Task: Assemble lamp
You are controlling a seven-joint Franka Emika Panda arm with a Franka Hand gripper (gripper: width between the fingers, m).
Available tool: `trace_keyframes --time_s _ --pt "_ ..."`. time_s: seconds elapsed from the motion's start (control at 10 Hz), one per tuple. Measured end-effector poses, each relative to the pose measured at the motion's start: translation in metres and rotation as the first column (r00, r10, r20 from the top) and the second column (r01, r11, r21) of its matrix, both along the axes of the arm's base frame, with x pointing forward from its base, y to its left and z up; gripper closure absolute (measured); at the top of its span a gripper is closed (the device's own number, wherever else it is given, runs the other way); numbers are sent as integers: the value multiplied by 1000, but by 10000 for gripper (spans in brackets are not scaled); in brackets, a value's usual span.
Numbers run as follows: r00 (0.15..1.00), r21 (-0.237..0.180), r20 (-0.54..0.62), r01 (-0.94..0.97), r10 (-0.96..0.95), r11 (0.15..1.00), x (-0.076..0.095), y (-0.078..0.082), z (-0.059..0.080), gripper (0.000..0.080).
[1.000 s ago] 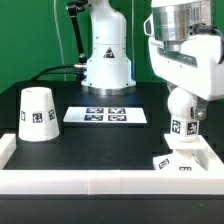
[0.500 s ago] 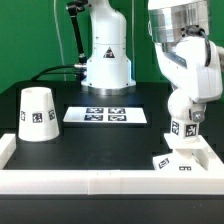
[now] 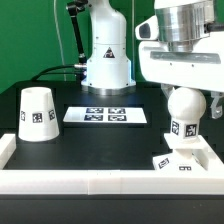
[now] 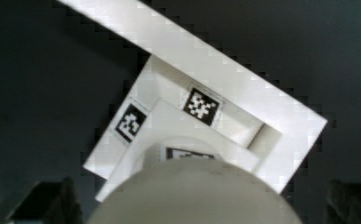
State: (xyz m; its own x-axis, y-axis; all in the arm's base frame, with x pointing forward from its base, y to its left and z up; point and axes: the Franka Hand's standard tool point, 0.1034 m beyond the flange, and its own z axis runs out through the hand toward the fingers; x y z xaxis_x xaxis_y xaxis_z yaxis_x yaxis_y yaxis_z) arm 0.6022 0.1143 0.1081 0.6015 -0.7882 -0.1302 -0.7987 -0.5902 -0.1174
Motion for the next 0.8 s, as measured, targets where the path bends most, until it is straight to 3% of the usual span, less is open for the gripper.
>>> trace_keyframes --time_s 0.4,0.8 --pt "960 -12 47 -275 275 961 0 -1 -1 101" --pt "727 -115 89 -672 681 732 5 -10 1 101"
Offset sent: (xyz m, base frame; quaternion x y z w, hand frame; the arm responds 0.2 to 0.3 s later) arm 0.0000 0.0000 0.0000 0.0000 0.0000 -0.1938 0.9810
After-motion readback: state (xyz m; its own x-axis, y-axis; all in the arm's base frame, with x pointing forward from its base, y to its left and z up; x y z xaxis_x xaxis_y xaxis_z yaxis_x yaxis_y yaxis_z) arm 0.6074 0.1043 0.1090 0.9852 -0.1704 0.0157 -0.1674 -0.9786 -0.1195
